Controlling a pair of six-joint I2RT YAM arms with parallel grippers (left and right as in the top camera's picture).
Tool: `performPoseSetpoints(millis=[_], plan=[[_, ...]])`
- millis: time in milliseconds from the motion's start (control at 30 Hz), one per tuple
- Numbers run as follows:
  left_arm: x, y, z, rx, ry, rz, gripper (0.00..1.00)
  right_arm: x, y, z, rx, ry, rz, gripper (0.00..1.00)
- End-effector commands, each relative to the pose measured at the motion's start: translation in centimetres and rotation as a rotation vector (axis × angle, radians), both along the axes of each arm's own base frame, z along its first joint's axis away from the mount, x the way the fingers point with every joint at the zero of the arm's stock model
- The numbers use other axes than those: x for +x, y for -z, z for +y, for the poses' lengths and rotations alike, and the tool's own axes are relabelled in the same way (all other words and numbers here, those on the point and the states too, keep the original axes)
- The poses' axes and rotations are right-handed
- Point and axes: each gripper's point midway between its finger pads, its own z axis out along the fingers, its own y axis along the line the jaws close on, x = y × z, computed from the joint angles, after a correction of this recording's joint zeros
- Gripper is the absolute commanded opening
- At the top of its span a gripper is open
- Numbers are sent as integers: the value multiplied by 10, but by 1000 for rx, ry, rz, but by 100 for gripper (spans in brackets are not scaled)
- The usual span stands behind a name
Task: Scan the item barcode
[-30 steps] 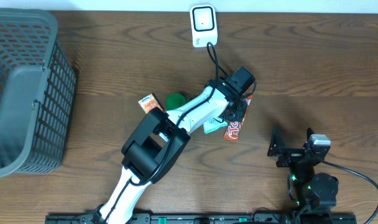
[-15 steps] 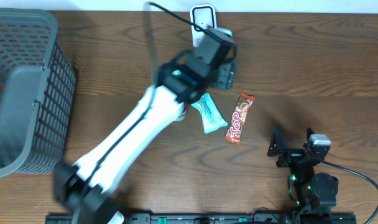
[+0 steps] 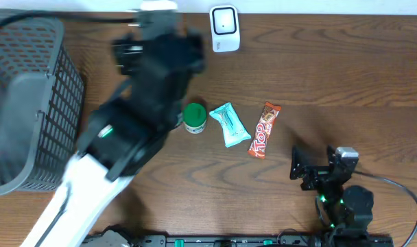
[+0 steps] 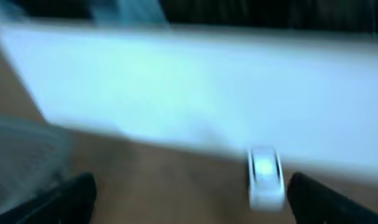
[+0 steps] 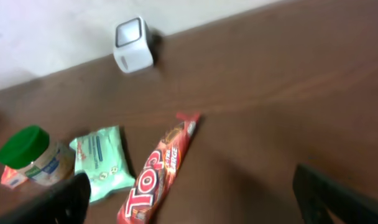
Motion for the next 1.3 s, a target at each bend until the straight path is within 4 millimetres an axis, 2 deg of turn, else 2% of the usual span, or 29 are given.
performPoseSetpoints(millis=[0, 67, 167, 267, 333, 500, 567, 667, 733, 867, 1000, 1067, 1100, 1133, 1267], plan=[[-42, -67, 68, 13, -246, -197, 98, 0, -32, -7, 3, 47, 81, 99], [-57, -91, 79, 11, -247, -265, 98, 3, -38, -10, -51, 47, 178, 99], [-77, -117, 94, -1, -254, -343, 98, 15, -48, -7, -113, -3, 360, 99], [-97, -132, 109, 31, -259, -375, 98, 32, -58, 8, -84, -89, 483, 99], [-108, -137, 117, 62, -261, -381, 98, 41, -60, 28, -9, -180, 553, 99], [-131, -143, 140, 87, -311, -386, 98, 70, -37, 61, 116, -342, 646, 99], [-137, -140, 147, 86, -345, -375, 98, 77, -23, 66, 99, -360, 678, 99], [-141, -139, 153, 86, -366, -368, 98, 79, 5, 60, -66, -275, 746, 99], [-141, -139, 153, 86, -367, -367, 98, 77, 14, 66, -207, -252, 750, 99], [-140, -136, 152, 97, -364, -357, 98, 70, 12, 95, -479, -259, 663, 99], [-138, -134, 151, 102, -363, -352, 98, 68, 2, 117, -802, -192, 498, 99], [-138, -134, 151, 102, -363, -353, 98, 69, 6, 129, -912, -218, 452, 99], [-138, -134, 151, 102, -363, -353, 98, 67, 21, 146, -1012, -313, 440, 99], [-138, -134, 151, 102, -363, -353, 98, 66, 30, 152, -1051, -347, 443, 99], [-139, -134, 152, 100, -363, -355, 98, 67, 64, 163, -1141, -403, 475, 99]])
